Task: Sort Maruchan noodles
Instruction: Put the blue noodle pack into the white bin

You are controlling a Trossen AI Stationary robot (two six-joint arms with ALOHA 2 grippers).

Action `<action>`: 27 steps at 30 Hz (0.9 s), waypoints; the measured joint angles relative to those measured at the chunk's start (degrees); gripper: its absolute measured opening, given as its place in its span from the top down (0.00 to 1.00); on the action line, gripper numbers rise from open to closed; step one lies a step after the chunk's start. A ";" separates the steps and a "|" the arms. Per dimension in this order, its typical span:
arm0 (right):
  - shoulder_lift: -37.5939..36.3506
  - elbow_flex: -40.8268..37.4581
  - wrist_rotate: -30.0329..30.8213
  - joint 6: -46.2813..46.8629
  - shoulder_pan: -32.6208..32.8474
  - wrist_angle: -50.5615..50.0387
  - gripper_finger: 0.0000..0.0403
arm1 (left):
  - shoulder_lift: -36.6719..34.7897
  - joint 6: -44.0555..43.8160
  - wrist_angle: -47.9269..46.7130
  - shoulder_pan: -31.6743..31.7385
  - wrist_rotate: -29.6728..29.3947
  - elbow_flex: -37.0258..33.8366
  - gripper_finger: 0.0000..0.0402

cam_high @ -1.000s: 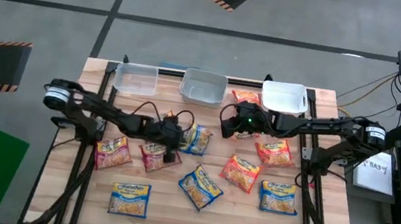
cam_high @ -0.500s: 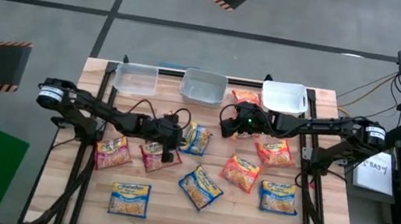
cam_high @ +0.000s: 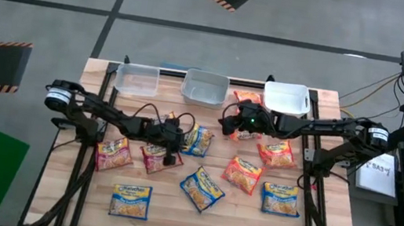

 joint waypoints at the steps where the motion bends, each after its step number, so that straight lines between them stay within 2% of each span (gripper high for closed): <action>1: 0.00 0.00 -0.03 0.03 0.02 0.03 0.30 | 0.51 -0.38 0.59 0.00 0.00 0.00 0.91; 7: 0.77 0.00 -1.07 0.35 0.71 0.90 0.30 | 2.73 -0.89 1.44 0.00 0.00 -0.04 0.91; 11: 4.12 0.00 -2.14 0.40 1.47 5.03 0.30 | 3.82 -1.25 1.58 0.00 -0.04 -0.04 0.91; 15: 7.96 0.35 -5.84 0.42 1.52 9.09 0.30 | 4.33 -1.72 1.86 0.00 -0.14 -0.02 0.91; 23: 15.53 6.31 -10.18 -1.28 1.65 8.07 0.30 | 4.45 -1.89 1.85 0.02 -0.21 -0.02 0.91; 27: 18.08 10.79 -10.58 -3.82 1.52 2.55 0.30 | 4.45 -1.89 1.76 0.02 -0.34 -0.15 0.91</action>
